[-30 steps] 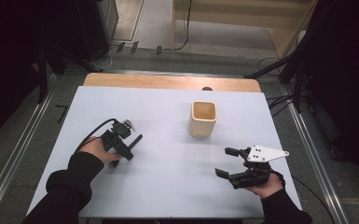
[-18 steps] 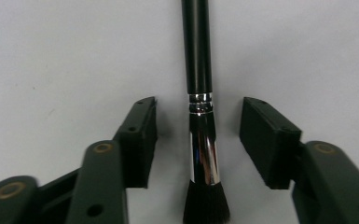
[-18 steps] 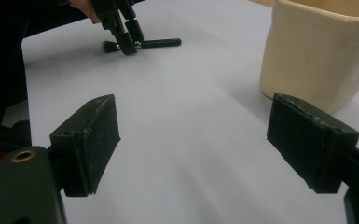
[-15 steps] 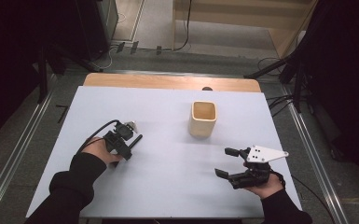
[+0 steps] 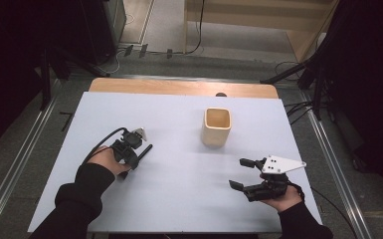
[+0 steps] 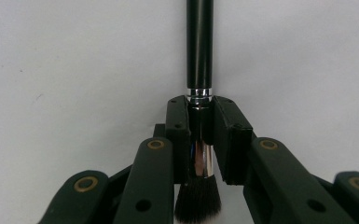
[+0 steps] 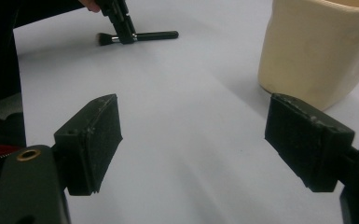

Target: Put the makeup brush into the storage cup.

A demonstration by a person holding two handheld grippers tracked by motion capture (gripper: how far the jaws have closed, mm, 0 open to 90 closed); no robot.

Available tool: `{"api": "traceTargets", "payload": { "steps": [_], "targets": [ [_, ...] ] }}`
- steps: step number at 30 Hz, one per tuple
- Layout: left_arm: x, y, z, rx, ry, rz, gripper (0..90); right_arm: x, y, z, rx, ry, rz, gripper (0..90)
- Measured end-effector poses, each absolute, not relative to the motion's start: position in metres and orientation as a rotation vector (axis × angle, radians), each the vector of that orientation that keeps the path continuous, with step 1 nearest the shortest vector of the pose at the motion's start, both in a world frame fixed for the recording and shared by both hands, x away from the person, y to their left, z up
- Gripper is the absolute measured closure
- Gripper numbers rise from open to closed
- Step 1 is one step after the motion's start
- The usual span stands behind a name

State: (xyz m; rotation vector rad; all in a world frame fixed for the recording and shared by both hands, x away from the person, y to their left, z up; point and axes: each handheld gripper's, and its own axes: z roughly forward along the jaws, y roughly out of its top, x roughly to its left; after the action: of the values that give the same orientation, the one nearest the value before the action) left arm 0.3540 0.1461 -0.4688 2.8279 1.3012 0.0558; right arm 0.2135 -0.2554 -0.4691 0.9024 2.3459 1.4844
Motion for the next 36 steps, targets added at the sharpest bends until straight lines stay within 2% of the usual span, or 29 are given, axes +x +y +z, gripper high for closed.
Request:
{"api": "traceTargets", "payload": {
  "steps": [6, 14, 36],
  "targets": [
    [0.354, 0.151, -0.469, 2.811, 1.266, 0.035, 77.8, 0.213, -0.255, -0.469, 0.900, 2.348, 1.485, 19.3],
    [0.359, 0.158, -0.464, 2.742, 1.281, -0.058, 78.0, 0.213, -0.255, -0.469, 0.898, 2.346, 1.488, 19.3],
    [0.345, 0.166, -0.416, 2.499, 1.174, -0.011, 77.9, 0.214, -0.255, -0.471, 0.900, 2.369, 1.484, 19.3]
  ]
}}
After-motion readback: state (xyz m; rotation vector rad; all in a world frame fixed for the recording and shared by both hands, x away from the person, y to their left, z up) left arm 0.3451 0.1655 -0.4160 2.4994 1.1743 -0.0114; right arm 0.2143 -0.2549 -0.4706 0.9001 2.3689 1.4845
